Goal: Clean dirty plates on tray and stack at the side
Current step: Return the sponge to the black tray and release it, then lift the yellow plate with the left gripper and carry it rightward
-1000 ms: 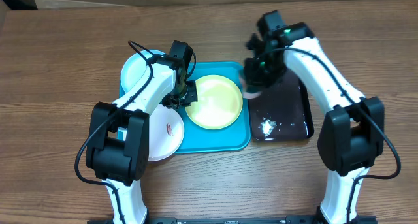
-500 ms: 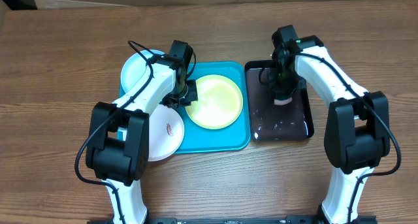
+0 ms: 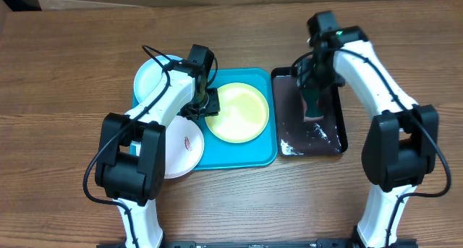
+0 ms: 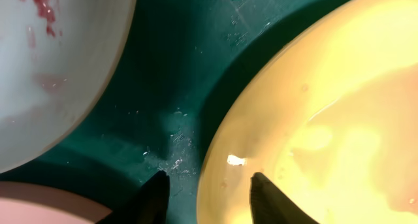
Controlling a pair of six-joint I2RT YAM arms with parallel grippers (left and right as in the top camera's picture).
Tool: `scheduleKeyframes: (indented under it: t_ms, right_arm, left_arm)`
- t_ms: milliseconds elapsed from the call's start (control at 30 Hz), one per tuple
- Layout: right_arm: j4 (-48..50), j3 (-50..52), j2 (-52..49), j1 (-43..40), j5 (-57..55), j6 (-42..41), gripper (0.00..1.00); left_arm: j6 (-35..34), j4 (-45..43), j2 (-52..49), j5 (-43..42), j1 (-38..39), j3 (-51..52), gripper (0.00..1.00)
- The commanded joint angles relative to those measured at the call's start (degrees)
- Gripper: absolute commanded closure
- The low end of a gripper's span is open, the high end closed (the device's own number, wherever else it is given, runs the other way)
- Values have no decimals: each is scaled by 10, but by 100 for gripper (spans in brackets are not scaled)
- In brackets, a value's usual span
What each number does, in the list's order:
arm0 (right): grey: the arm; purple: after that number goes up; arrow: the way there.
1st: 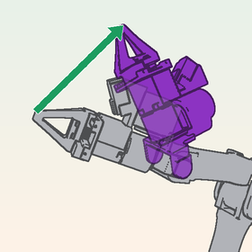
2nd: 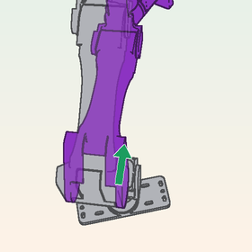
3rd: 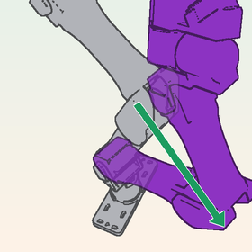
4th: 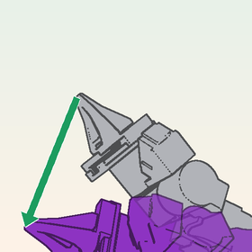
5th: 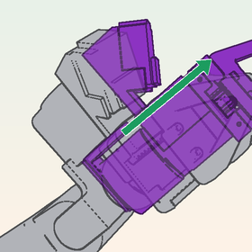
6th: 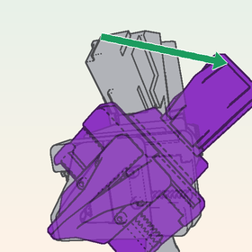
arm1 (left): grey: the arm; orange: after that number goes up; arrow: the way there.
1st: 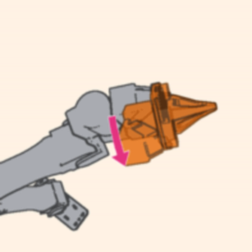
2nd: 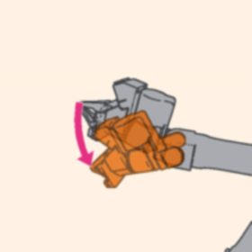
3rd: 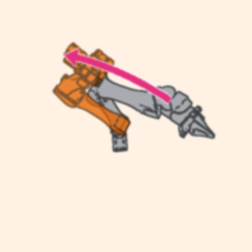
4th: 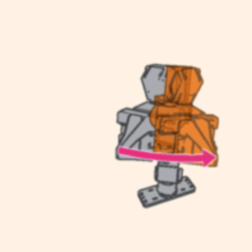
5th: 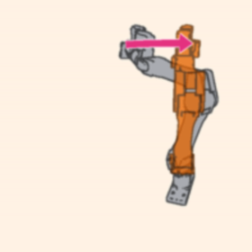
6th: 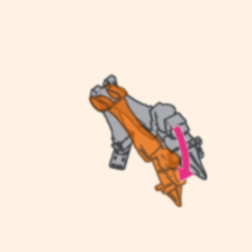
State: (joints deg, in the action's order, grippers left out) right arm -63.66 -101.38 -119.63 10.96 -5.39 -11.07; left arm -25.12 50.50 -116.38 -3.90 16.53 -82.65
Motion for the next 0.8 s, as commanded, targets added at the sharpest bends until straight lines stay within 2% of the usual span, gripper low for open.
scheduleKeyframes:
  t_ms: [0, 267, 300, 333, 367, 400, 433, 467, 667, 767]
  right_arm:
    - [-2, -22, 17, -44, 7, -29, 28]
    - [-26, -20, 17, -141, 30, -30, 29]
    - [-26, -18, 17, -153, 32, -30, 28]
    - [-27, -17, 17, -164, 32, -30, 19]
    - [-28, -17, 17, -172, 32, -29, 12]
    - [-29, -17, 17, -179, 31, -29, 0]
    - [-29, -17, 17, -185, 31, -29, 0]
    - [-28, -17, 17, -189, 31, -29, 0]
    - [-24, -17, 17, -206, 31, -29, 0]
    - [-22, -17, 17, -206, 31, -29, 0]
  left_arm:
    - [-11, -6, -7, -4, 4, 7, 61]
    - [-21, -47, -7, -1, 4, 41, 62]
    - [-24, -54, -7, -2, 4, 47, 62]
    - [-24, -58, -7, -2, 4, 52, 63]
    - [-24, -60, -7, -2, 4, 55, 66]
    - [-24, -59, -7, -2, 4, 55, 77]
    - [-23, -59, -7, -2, 4, 55, 90]
    - [-23, -59, -7, -2, 4, 54, 96]
    - [5, -2, -6, 4, -2, 1, 96]
    - [10, 36, -6, 34, -8, -49, 96]
